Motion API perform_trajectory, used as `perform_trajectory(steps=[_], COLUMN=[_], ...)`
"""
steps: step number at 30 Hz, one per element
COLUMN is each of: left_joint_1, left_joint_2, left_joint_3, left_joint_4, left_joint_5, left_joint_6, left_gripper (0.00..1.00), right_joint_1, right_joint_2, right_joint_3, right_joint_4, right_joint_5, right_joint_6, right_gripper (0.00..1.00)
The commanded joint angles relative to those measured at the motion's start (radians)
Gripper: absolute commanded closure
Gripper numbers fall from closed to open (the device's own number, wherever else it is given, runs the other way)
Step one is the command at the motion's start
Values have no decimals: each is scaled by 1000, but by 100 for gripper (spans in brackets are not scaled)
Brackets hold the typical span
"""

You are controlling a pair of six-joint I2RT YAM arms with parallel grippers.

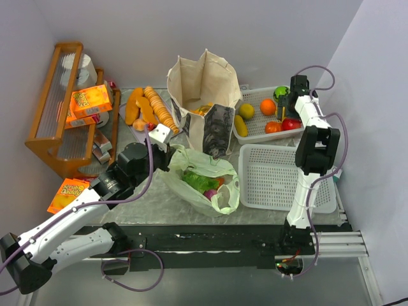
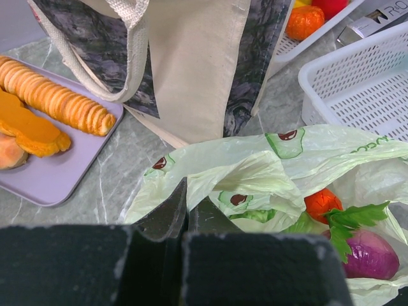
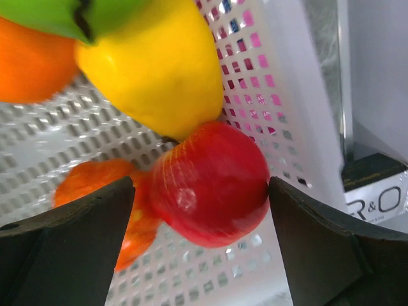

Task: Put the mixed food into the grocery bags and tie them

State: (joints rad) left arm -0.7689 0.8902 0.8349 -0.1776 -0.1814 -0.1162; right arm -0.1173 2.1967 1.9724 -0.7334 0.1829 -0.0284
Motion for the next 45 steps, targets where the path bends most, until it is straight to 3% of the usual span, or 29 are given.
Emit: perform_trajectory(steps=[1, 3, 5, 10, 16, 23, 27, 30, 31, 34, 38, 45], left_joint_1=[3, 3, 3, 2, 3, 3, 3, 3, 2, 2, 3, 3], left_joint_2=[4, 7, 7, 7, 3, 0, -11, -33, -42, -45, -48, -63], left_joint_3=[1, 1, 1, 0, 0, -3, -6, -22, -23, -23, -20, -23], left_joint_4=[29, 32, 29, 30, 30, 33, 41, 62, 66, 63, 61, 59], left_joint_5=[-6, -6, -7, -10, -13, -16, -36, -49, -50, -61, -69, -82], left_joint_6=[13, 15, 13, 15, 15, 15, 9, 4, 4, 4, 4, 1], left_gripper=[99, 99, 99, 99, 99, 99, 99, 99, 99, 99, 99, 99], right_joint_1=[2, 2, 2, 2, 18, 109, 261, 447, 549, 672, 890, 1054], right_joint_2=[40, 43, 46, 20, -178, -523, -743, -836, -845, -851, -825, -793], right_joint_3=[-13, -21, -29, -32, -127, -323, -443, -552, -588, -630, -652, -721], right_joint_4=[6, 11, 22, 42, 100, 235, 265, 307, 308, 304, 247, 187], right_joint_5=[23, 24, 24, -5, -51, 1, -44, -80, -112, -201, -191, -143], right_joint_6=[-24, -25, -30, -36, -16, 19, 61, 113, 126, 183, 222, 306], right_gripper=[8, 9, 16, 58, 80, 86, 87, 86, 87, 87, 89, 90])
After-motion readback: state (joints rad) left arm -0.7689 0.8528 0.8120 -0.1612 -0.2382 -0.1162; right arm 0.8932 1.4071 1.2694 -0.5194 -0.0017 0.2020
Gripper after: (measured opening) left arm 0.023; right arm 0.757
